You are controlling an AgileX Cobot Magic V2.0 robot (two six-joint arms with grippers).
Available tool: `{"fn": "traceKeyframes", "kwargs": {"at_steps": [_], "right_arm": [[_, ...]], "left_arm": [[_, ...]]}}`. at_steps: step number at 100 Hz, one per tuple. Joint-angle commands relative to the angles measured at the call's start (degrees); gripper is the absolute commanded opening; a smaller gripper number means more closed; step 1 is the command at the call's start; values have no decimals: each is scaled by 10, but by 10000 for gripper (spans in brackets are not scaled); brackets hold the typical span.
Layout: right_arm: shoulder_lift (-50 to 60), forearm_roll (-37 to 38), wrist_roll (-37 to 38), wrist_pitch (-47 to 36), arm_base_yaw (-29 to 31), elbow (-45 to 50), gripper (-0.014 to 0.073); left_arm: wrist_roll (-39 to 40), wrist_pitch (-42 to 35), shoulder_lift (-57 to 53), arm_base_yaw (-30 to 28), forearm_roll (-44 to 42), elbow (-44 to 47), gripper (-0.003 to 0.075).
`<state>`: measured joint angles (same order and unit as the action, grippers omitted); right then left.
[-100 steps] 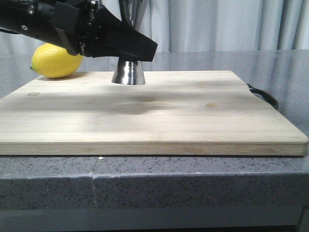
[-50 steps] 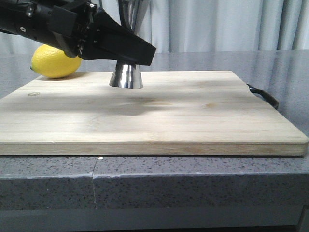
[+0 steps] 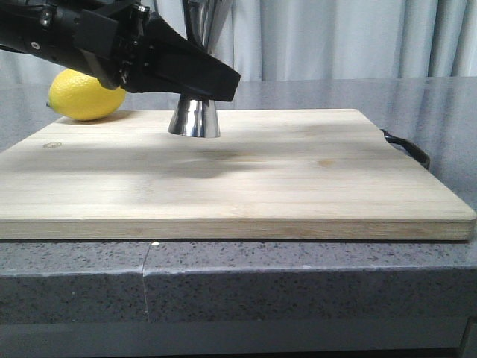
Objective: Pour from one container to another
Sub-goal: 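Lift the beaker with the right gripper and bring it over the jigger, then tilt the beaker with the right gripper, pouring liquid into the jigger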
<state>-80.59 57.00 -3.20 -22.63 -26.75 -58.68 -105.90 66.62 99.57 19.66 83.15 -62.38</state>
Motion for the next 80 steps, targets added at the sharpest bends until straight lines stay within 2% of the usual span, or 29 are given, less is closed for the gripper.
{"fn": "traceKeyframes", "kwargs": {"at_steps": [1, 80], "right_arm": [[24, 5, -3, -24, 1, -20, 108], [24, 82, -3, -7, 1, -20, 108]], "left_arm": [[-4, 66, -29, 5, 50, -18, -19], [-16, 66, -29, 5, 75, -18, -19]]}}
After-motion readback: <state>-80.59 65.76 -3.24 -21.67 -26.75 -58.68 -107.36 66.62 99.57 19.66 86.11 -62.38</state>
